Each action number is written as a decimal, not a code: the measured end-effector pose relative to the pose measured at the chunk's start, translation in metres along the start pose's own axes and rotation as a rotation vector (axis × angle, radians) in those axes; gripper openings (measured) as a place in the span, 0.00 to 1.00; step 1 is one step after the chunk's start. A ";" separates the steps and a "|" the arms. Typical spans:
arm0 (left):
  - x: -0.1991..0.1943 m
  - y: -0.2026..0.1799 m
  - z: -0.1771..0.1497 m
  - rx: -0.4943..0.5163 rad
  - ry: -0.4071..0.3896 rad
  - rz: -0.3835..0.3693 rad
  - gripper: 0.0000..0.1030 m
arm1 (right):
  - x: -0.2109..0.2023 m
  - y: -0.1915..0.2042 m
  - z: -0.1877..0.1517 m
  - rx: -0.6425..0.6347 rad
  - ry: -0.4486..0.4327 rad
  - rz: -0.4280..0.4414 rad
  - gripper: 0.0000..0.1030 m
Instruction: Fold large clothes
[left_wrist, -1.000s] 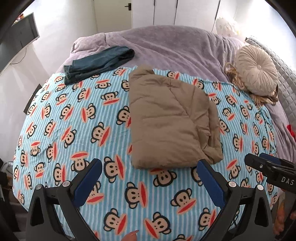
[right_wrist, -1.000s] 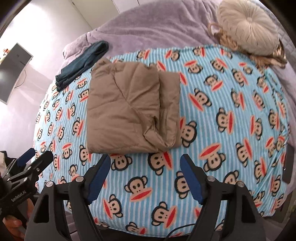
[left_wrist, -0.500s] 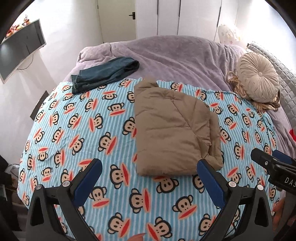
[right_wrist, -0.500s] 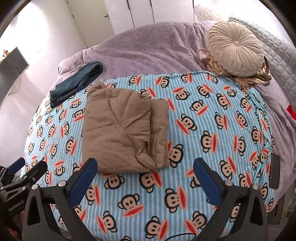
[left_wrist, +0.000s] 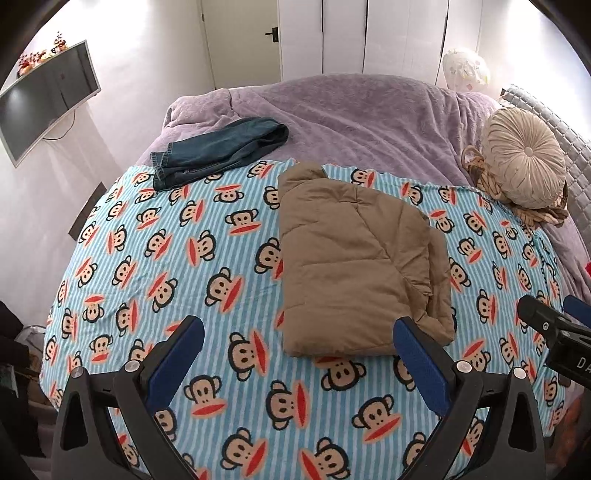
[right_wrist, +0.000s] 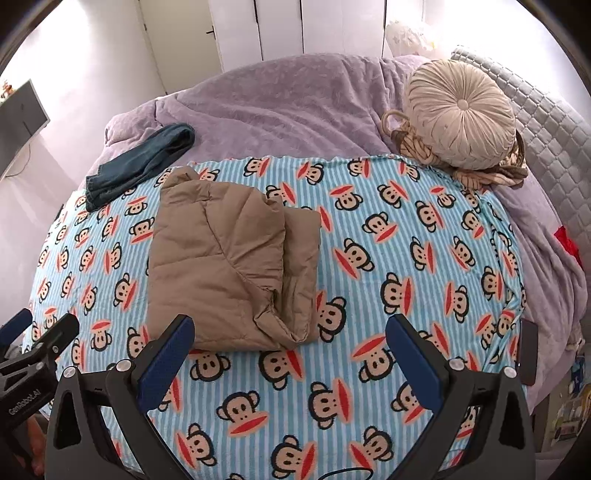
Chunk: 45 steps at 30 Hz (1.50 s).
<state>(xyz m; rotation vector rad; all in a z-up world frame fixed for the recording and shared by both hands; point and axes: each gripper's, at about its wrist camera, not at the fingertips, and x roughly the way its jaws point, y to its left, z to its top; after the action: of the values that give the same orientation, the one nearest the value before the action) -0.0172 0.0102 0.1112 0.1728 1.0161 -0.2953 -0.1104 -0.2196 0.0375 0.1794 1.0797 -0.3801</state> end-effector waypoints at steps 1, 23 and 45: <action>0.000 0.000 0.000 0.001 -0.002 0.002 0.99 | 0.000 0.000 0.000 -0.002 -0.002 0.000 1.00; 0.003 0.001 -0.002 -0.006 0.005 -0.002 0.99 | 0.000 0.003 0.000 -0.002 0.002 0.003 1.00; 0.003 0.002 -0.003 -0.007 0.008 -0.001 1.00 | 0.000 0.004 -0.003 -0.003 0.006 0.005 1.00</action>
<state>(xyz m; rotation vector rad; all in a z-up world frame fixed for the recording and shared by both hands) -0.0174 0.0127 0.1076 0.1674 1.0245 -0.2923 -0.1113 -0.2149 0.0356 0.1810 1.0851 -0.3734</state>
